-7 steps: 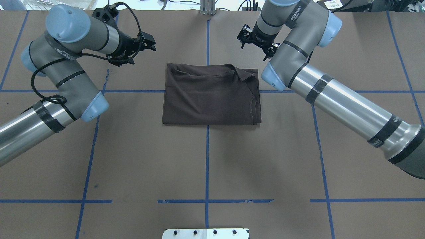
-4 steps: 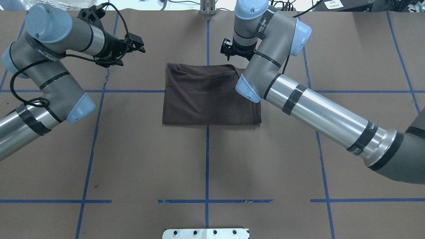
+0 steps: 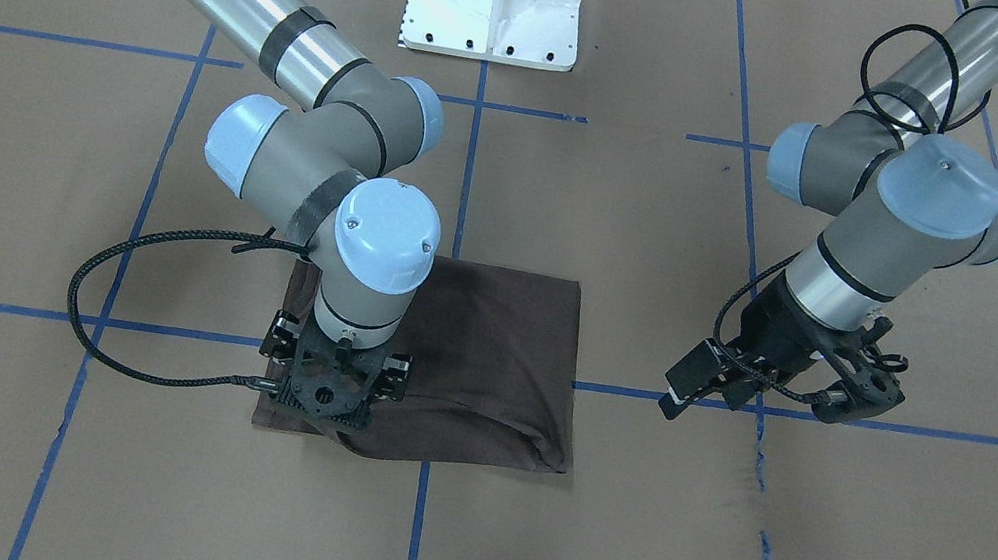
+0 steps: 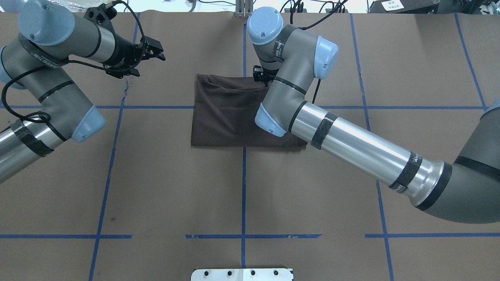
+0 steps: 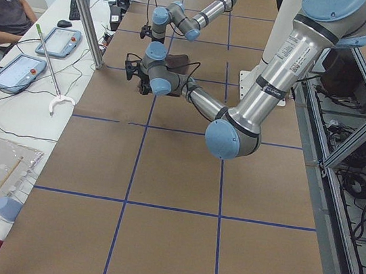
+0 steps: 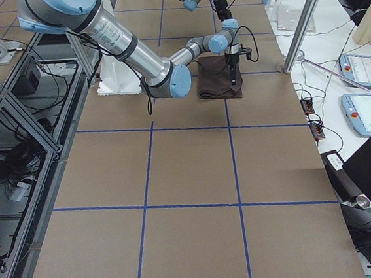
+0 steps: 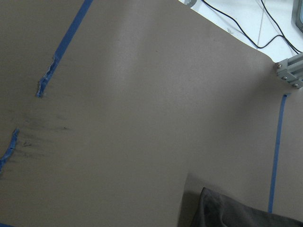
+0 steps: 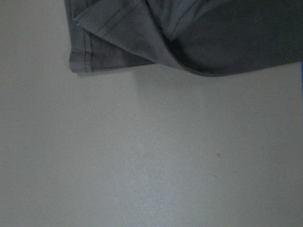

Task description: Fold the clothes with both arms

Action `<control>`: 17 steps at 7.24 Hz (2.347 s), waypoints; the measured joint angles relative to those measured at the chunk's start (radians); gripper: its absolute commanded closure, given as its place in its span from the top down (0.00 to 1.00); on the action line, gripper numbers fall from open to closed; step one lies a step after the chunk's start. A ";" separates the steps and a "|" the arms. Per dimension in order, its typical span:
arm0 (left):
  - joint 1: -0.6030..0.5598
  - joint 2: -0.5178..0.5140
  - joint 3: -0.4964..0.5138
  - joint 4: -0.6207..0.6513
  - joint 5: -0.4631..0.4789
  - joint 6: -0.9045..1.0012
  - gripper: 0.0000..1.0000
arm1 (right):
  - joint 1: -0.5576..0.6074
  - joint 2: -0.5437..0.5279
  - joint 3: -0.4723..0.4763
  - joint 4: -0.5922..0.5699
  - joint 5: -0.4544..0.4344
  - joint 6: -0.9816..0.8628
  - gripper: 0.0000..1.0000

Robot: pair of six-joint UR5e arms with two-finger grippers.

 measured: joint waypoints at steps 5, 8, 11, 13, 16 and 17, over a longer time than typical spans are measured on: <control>-0.001 0.001 -0.006 -0.004 -0.024 0.000 1.00 | -0.006 -0.017 -0.036 -0.025 -0.030 -0.167 1.00; 0.000 0.001 -0.019 -0.002 -0.026 -0.001 1.00 | 0.015 -0.027 -0.042 -0.025 -0.036 -0.206 1.00; 0.000 0.001 -0.040 0.001 -0.029 -0.003 1.00 | 0.072 -0.054 -0.036 -0.018 -0.032 -0.287 1.00; -0.026 0.043 -0.081 -0.003 -0.076 0.020 1.00 | 0.158 -0.133 0.064 -0.012 0.052 -0.363 1.00; -0.151 0.249 -0.210 0.002 -0.172 0.280 1.00 | 0.367 -0.443 0.434 -0.019 0.326 -0.493 1.00; -0.233 0.331 -0.252 0.029 -0.217 0.429 1.00 | 0.442 -0.569 0.553 -0.023 0.402 -0.547 1.00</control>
